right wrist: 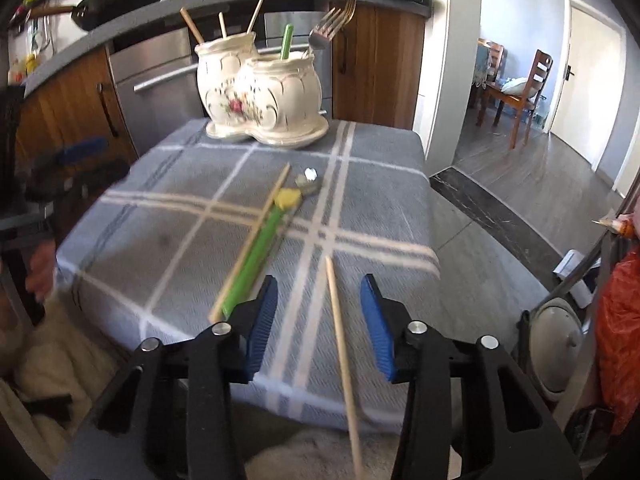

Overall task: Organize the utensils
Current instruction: 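Grasp the silver flower-handled spoon with the right tool and lift it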

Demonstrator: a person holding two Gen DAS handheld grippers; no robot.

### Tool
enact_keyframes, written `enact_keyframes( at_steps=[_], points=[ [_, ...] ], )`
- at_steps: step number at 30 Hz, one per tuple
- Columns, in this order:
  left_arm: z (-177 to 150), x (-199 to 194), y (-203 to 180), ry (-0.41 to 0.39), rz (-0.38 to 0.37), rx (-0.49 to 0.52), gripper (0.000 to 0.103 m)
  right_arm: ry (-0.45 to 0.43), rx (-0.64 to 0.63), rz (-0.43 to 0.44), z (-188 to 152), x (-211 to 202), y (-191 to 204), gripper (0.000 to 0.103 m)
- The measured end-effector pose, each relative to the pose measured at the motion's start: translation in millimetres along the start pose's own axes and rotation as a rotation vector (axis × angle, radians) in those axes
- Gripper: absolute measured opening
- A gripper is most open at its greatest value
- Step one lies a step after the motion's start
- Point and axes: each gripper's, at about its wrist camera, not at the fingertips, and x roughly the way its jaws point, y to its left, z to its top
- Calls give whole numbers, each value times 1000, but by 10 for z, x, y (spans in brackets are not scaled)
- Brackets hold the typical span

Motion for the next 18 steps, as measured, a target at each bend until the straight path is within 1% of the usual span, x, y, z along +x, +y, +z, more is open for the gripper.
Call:
enact_keyframes(
  at_steps=[1,2,3,4,5,6,8,10,14,17,18],
  points=[
    [-1,17,0,6,-3,-5,98,-3,2,6,85,54,25,34],
    [-2,25,-1,9,-5,-8,98,-1,5,12,137,97,44,26],
    [-4,29,-3,12,-8,-12,98,11,15,32,216,181,67,22],
    [-10,27,-9,12,-11,-12,98,26,31,52,268,257,75,20],
    [-13,17,-10,10,-12,-10,98,42,48,64,314,338,82,16],
    [-17,7,-6,7,-12,-8,98,59,59,69,362,435,99,15],
    [-25,-12,11,4,-11,-9,98,79,59,52,415,565,136,15],
    [-32,-17,52,5,-19,-23,98,99,50,26,451,699,172,12],
    [-50,-11,124,10,-39,-56,98,130,62,7,464,839,164,11],
    [-67,12,144,16,-49,-65,98,151,83,25,460,896,145,11],
    [-72,20,146,17,-50,-63,98,152,78,17,467,916,156,11]
  ],
)
